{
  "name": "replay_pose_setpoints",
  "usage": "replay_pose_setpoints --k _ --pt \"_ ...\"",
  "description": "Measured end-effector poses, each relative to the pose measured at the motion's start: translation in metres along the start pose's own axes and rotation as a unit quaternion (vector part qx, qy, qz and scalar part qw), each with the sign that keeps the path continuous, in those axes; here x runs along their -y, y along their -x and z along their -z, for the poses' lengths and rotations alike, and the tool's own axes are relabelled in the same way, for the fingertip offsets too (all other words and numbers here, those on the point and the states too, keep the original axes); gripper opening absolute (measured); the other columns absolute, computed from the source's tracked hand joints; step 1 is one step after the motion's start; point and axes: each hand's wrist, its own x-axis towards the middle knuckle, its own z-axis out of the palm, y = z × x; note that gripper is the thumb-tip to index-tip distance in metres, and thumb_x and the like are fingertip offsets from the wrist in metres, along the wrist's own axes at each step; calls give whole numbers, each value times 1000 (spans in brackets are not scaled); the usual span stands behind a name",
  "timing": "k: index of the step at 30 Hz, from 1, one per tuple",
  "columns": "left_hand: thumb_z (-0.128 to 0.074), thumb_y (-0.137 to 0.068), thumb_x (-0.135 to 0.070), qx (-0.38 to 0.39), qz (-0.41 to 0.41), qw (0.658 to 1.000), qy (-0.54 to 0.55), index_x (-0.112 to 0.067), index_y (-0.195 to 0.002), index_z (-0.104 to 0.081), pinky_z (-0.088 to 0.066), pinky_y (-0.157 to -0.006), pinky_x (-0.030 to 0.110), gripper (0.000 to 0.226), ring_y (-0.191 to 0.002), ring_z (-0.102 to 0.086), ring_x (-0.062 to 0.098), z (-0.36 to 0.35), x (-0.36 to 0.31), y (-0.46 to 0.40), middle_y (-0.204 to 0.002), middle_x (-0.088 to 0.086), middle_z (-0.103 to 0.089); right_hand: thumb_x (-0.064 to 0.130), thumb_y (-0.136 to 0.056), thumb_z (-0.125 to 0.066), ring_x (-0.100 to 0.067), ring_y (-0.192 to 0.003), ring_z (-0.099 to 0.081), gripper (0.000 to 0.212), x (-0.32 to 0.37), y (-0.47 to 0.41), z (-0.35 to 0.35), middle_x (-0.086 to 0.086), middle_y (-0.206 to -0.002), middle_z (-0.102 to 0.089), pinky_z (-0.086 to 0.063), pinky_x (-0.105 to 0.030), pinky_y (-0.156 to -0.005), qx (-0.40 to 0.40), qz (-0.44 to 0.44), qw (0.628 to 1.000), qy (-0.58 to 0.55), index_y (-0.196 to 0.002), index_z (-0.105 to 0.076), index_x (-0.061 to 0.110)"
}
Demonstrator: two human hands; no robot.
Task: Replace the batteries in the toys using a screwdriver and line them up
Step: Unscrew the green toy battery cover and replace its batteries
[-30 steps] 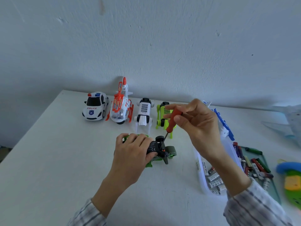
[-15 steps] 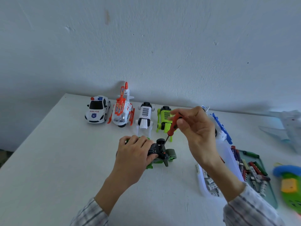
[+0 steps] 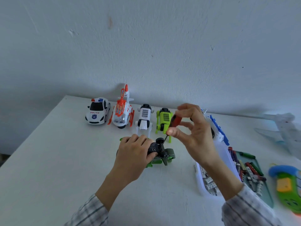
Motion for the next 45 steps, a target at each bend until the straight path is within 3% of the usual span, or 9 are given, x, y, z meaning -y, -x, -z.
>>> replay_pose_setpoints --k 4,7,12,15,20,25,33,38,45 --pt "-36 -85 -51 -5 1 1000 4 -23 -95 -65 -48 -66 34 41 -72 -57 18 0 -1 1 -82 -8 -61 5 -80 -70 -26 -58 -63 18 -7 4 -7 -5 -71 -62 -52 -38 -61 -54 15 996 -67 -84 -53 5" --pt "-36 -85 -52 -7 3 1000 3 -25 -95 -65 -46 -65 33 41 -72 -56 17 1 -1 2 -82 -9 -61 -5 -86 -52 -33 -64 -62 25 -7 9 -8 -10 -84 -65 -51 -27 -65 -54 25 995 -79 -92 -58 19" --pt "-36 -84 -52 -1 0 1000 0 -24 -95 -65 -49 -66 35 42 -73 -56 18 0 -2 5 -84 -8 -61 31 -78 -72 -22 -87 -66 20 -9 -1 -1 4 -99 -64 -55 -34 -77 -57 -32 997 -45 -89 -60 21" --pt "-36 -84 -52 -2 1 1000 -3 -24 -94 -65 -49 -66 34 41 -73 -56 18 1 -2 5 -83 -8 -61 10 -81 -71 -25 -57 -62 18 -6 -2 -5 -12 -75 -62 -52 -29 -56 -71 0 989 -128 -81 -54 4" --pt "-48 -84 -50 -10 -9 1000 2 -24 -97 -64 -48 -66 33 33 -74 -57 17 1 -1 4 -84 -8 -61 -1 -92 -44 -35 -70 -60 18 -6 4 -14 -12 -92 -64 -54 -38 -61 -67 -4 993 -102 -95 -57 12" --pt "-37 -84 -52 -3 -6 1000 7 -25 -95 -64 -48 -66 32 40 -73 -56 16 4 -2 4 -82 -9 -60 40 -82 -67 -19 -73 -62 28 -3 8 -9 2 -84 -62 -52 -27 -67 -47 -19 996 -76 -93 -57 17" --pt "-39 -83 -51 -5 -16 1000 3 -23 -94 -64 -45 -65 31 39 -72 -55 16 3 0 2 -81 -8 -60 16 -88 -49 -29 -69 -62 11 6 15 -20 -7 -86 -63 -52 -48 -69 -22 21 999 -11 -95 -58 16" --pt "-44 -82 -51 -9 -16 1000 1 -22 -93 -65 -44 -64 31 37 -71 -55 18 2 1 1 -81 -7 -60 25 -79 -71 -32 -74 -59 16 7 13 -20 -7 -85 -55 -52 -37 -66 -45 41 998 -3 -77 -56 20" --pt "-40 -83 -51 4 -7 1000 11 -24 -94 -64 -45 -65 32 38 -72 -55 16 4 0 1 -81 -9 -58 17 -89 -59 -31 -67 -60 8 0 9 -15 -9 -98 -66 -54 -35 -66 -65 -10 994 -88 -96 -63 16"
